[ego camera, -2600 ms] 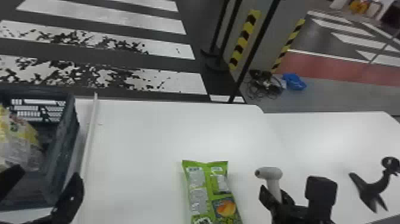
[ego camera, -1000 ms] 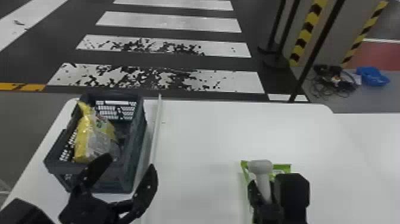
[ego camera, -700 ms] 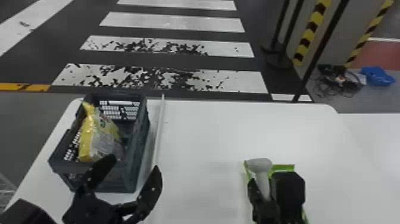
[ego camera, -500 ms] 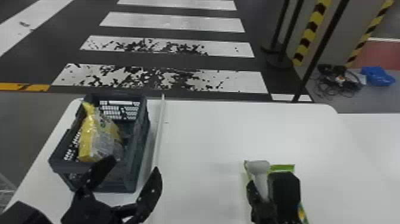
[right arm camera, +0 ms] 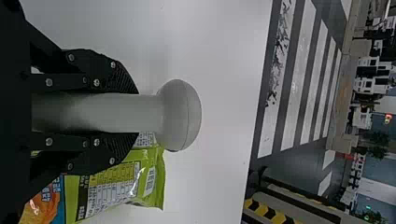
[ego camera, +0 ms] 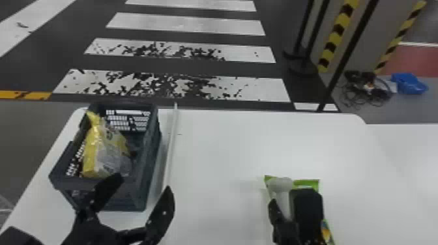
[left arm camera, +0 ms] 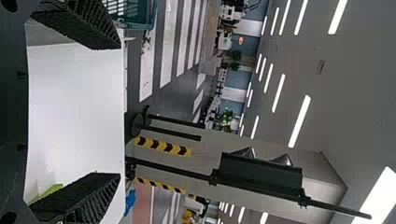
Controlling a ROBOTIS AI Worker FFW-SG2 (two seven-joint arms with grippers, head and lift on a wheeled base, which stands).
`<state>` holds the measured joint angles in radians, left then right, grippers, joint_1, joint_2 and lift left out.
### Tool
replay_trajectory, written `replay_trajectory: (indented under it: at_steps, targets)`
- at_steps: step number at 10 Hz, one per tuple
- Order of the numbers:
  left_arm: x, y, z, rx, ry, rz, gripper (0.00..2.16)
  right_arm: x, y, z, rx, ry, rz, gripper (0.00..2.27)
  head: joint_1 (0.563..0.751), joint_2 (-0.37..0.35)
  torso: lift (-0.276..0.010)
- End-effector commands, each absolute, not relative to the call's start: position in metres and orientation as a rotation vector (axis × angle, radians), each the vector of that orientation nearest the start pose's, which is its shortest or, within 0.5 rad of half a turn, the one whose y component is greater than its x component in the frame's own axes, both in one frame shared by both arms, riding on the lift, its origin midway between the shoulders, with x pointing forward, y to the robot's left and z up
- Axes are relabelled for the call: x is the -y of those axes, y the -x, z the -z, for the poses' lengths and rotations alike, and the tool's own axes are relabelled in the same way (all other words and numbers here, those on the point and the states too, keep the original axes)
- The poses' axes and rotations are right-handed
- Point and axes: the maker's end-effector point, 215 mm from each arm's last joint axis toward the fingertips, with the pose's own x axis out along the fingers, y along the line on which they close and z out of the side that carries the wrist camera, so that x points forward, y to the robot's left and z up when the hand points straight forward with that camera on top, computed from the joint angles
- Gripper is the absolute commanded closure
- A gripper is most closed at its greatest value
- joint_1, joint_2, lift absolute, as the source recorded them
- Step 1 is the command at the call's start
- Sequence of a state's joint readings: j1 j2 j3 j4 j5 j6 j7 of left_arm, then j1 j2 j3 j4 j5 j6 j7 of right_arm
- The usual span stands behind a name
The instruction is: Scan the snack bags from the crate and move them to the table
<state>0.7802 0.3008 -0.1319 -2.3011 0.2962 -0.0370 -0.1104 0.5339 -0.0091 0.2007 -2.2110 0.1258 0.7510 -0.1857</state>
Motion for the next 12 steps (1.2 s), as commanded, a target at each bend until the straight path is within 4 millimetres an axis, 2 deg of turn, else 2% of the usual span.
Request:
replay_trajectory:
  at_steps: [1, 6, 12]
  targets:
    - [-0.134, -0.346, 0.309, -0.072, 0.174, 0.394, 0.01, 0.183, -0.381, 0.474, -0.631, 0.148, 0.029, 2.24, 0.695, -0.074, -0.095]
    - [-0.135, -0.346, 0.31, -0.072, 0.162, 0.393, 0.01, 0.188, -0.396, 0.483, -0.633, 0.148, 0.027, 2.24, 0.695, -0.079, -0.095]
    - [-0.134, -0.348, 0.311, -0.077, 0.164, 0.388, 0.01, 0.195, -0.399, 0.489, -0.642, 0.149, 0.031, 2.24, 0.695, -0.092, -0.095]
